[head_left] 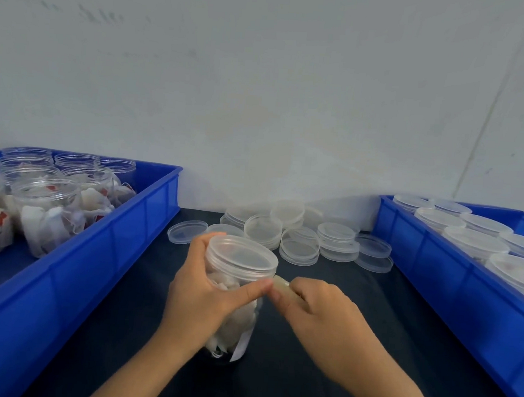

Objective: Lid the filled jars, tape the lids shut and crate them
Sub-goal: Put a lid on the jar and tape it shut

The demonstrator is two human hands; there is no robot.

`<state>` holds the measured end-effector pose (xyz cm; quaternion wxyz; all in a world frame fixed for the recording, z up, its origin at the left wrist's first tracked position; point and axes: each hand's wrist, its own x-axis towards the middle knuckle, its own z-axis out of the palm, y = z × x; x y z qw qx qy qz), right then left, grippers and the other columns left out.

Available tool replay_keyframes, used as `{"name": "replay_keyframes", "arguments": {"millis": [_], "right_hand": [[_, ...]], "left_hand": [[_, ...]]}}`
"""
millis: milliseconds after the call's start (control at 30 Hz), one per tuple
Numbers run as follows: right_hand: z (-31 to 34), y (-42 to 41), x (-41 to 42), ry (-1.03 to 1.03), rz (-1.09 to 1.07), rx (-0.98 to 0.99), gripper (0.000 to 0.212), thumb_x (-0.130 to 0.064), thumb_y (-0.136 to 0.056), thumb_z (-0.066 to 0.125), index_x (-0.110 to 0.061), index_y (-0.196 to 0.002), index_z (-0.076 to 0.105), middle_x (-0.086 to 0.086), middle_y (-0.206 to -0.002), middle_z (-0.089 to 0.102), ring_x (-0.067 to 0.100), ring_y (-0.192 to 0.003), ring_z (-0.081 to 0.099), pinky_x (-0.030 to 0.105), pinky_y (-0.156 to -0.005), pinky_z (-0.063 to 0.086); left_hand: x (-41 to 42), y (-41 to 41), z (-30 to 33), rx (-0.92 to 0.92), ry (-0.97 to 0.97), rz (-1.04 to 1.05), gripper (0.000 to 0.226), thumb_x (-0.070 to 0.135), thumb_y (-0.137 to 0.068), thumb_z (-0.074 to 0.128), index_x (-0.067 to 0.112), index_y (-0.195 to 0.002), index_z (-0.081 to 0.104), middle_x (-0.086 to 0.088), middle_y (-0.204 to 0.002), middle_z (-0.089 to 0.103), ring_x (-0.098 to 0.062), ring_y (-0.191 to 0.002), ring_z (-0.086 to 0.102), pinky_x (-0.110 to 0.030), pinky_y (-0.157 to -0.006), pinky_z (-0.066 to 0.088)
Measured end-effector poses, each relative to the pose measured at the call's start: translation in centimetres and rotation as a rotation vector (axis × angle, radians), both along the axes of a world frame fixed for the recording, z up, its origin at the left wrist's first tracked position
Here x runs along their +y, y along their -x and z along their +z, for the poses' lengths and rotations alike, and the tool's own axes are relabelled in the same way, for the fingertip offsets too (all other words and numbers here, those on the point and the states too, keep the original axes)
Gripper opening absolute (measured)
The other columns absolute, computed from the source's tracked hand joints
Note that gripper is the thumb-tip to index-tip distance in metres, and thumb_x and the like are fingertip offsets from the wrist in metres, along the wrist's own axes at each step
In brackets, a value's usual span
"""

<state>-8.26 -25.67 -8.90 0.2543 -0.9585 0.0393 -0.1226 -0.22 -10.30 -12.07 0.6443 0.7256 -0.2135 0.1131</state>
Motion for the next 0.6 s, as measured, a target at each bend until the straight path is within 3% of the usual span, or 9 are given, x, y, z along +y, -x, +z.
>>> {"name": "replay_keyframes", "arguments": {"millis": [67, 100, 267, 400, 500, 600], "right_hand": [[0.5, 0.0, -0.4, -0.254, 0.053, 0.069, 0.067, -0.074, -0.08, 0.038, -0.01, -0.08, 0.054, -0.006, -0.056, 0.045, 0.01, -0.053, 0.039, 0.031, -0.056, 0.038], [0.6, 0.1, -0.5, -0.289, 0.063, 0.082, 0.065, -0.074, -0.08, 0.04, -0.012, -0.078, 0.057, -0.007, -0.052, 0.045, 0.008, -0.05, 0.038, 0.031, -0.055, 0.038], [0.9, 0.3, -1.1, -0.039, -0.014, -0.012, 0.065, -0.074, -0.083, 0.036, -0.01, -0.07, 0.044, -0.004, -0.053, 0.038, 0.008, -0.047, 0.032, 0.021, -0.049, 0.029], [0.9, 0.4, -1.6, 0.143, -0.051, -0.057, 0.058, -0.069, -0.09, 0.03, -0.016, -0.076, 0.049, -0.003, -0.062, 0.046, 0.01, -0.057, 0.041, 0.026, -0.056, 0.036], [1.0, 0.2, -1.9, 0.172, -0.049, -0.058, 0.055, -0.067, -0.091, 0.025, -0.019, -0.077, 0.046, -0.003, -0.066, 0.048, 0.011, -0.061, 0.043, 0.026, -0.059, 0.036], [0.9, 0.0, -1.7, 0.181, -0.046, -0.069, 0.052, -0.066, -0.092, 0.025, -0.02, -0.074, 0.04, -0.004, -0.066, 0.045, 0.012, -0.062, 0.04, 0.027, -0.059, 0.034]], "left_hand": [[0.3, -0.4, 0.0, 0.015, 0.047, -0.008, 0.08, 0.062, -0.041, 0.088, 0.037, -0.109, 0.053, 0.029, -0.101, 0.063, 0.008, -0.094, 0.06, -0.011, -0.073, 0.048], [0.4, -0.5, 0.0, 0.023, 0.068, -0.018, 0.078, 0.057, -0.041, 0.086, 0.036, -0.108, 0.053, 0.029, -0.1, 0.063, 0.009, -0.093, 0.06, -0.009, -0.071, 0.048], [1.0, -0.9, -0.2, 0.062, 0.133, -0.096, 0.088, 0.039, -0.046, 0.097, 0.034, -0.117, 0.046, 0.026, -0.102, 0.065, 0.005, -0.092, 0.063, -0.007, -0.068, 0.049], [1.1, -1.2, 0.0, 0.122, 0.151, -0.188, 0.094, 0.046, -0.035, 0.087, 0.036, -0.119, 0.045, 0.015, -0.1, 0.071, -0.004, -0.089, 0.069, -0.015, -0.067, 0.053], [1.2, -1.2, 0.1, 0.151, 0.142, -0.248, 0.111, 0.056, -0.024, 0.091, 0.03, -0.122, 0.045, 0.012, -0.1, 0.072, -0.008, -0.093, 0.068, -0.026, -0.077, 0.052], [1.2, -1.3, 0.2, 0.18, 0.126, -0.307, 0.119, 0.064, -0.019, 0.09, 0.027, -0.123, 0.043, 0.012, -0.098, 0.073, -0.007, -0.091, 0.069, -0.029, -0.079, 0.051]]}}
